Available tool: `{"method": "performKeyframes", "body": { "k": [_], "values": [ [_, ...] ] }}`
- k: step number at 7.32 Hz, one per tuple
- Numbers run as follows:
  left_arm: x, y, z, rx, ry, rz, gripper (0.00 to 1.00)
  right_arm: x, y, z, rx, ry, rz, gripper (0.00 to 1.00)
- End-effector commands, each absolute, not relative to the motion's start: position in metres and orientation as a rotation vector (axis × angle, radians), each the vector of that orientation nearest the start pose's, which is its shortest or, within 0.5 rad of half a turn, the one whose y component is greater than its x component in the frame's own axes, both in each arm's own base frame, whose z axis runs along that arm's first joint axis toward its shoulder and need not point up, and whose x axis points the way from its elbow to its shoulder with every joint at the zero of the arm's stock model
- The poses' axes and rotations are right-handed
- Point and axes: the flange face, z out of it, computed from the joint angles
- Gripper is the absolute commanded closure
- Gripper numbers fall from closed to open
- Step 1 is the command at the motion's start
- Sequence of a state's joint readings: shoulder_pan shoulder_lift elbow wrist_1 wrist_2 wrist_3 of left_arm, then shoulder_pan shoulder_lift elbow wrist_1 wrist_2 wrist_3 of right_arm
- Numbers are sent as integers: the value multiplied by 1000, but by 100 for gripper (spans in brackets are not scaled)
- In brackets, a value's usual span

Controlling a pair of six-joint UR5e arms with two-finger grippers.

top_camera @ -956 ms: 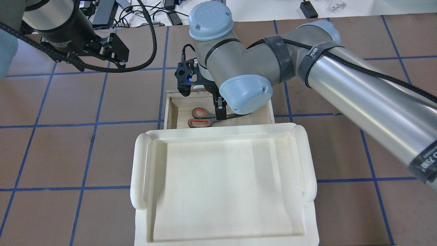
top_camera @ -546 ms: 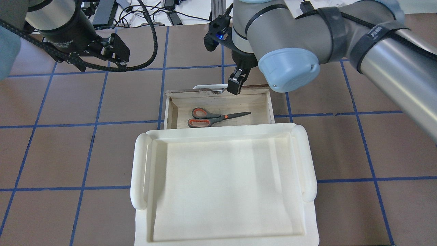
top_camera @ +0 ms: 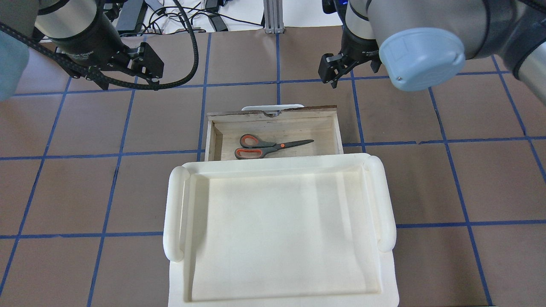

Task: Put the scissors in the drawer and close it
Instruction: 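Raise the right gripper out of the drawer and withdraw it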

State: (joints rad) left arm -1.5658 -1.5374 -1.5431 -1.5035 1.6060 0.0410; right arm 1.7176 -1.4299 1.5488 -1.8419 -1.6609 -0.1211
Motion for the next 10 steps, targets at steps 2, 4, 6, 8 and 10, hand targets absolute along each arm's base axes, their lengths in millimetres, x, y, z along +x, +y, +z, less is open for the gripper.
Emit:
{"method": "performKeyframes", "body": {
  "k": [2,4,6,8,10],
  "values": [
    [-128,-488,527,56,3096,-203,0,165,-542,455,-151,3214,-186,0],
    [-125,-485,531,56,3096,-217,0,158,-542,452,-133,3185,-146,0],
    [-124,-486,531,51,3094,-215,0,149,-543,449,-115,3184,-103,0],
    [-123,-491,524,51,3093,-193,0,124,-551,455,-26,3182,-160,0],
    [-131,-493,521,55,3092,-189,0,126,-546,466,-25,3183,-204,0]
  ]
}}
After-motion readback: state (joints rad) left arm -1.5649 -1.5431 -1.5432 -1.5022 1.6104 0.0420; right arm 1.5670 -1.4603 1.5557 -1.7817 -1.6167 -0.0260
